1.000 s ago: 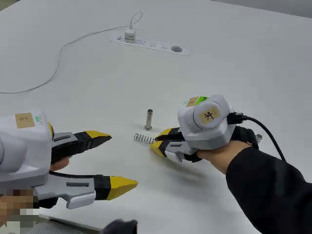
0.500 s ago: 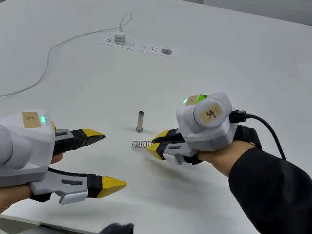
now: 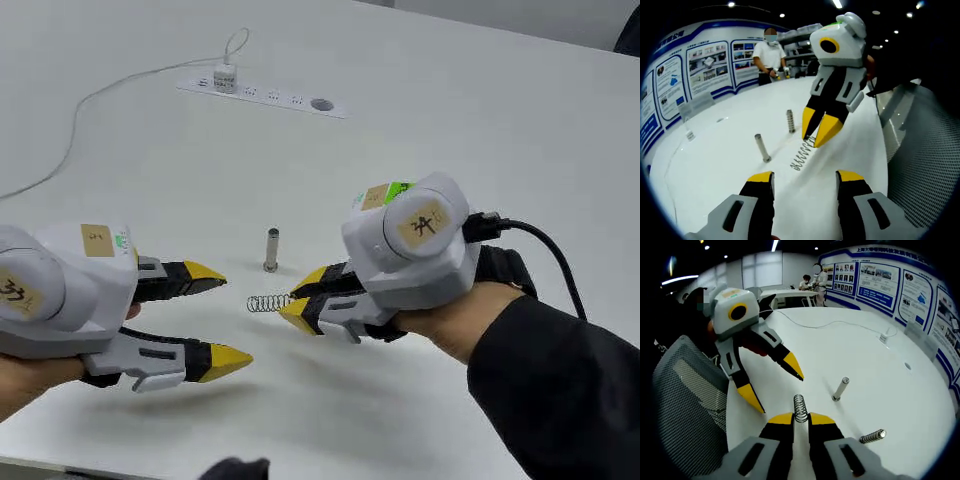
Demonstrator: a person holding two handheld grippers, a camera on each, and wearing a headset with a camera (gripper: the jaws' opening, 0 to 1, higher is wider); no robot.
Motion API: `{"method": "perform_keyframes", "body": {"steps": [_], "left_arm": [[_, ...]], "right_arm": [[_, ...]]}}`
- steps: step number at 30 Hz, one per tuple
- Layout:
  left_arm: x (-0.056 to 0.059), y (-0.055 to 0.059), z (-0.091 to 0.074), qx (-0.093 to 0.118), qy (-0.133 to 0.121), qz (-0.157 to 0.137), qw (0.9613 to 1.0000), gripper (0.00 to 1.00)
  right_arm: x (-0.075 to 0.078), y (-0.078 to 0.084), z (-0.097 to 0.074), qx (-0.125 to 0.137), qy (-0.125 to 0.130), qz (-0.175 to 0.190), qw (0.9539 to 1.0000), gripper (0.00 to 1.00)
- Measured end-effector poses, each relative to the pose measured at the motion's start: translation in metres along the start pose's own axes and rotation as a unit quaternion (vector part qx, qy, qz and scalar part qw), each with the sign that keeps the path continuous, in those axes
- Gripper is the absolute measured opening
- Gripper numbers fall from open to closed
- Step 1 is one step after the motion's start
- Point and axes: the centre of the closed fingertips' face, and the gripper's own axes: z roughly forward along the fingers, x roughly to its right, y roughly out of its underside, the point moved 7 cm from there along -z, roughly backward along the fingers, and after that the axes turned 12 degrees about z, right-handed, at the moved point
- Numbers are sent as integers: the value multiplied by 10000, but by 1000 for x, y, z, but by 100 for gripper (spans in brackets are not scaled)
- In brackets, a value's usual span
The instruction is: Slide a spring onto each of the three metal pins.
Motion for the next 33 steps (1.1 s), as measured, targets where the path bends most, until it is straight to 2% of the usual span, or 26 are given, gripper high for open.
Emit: {"method": "perform_keyframes", "body": {"steps": [5, 19, 33], "left_arm": [[1, -2, 6, 47, 53, 200, 9998, 44], [-3, -3, 13, 70, -104, 551, 9984, 14], [1, -5, 13, 152, -109, 420, 9989, 12]], "right_arm": [[-7, -3, 0, -57, -42, -128, 9999, 12], [-12, -8, -1, -105, -118, -168, 9997, 12], [-21, -24, -5, 111, -205, -296, 9993, 12]]}}
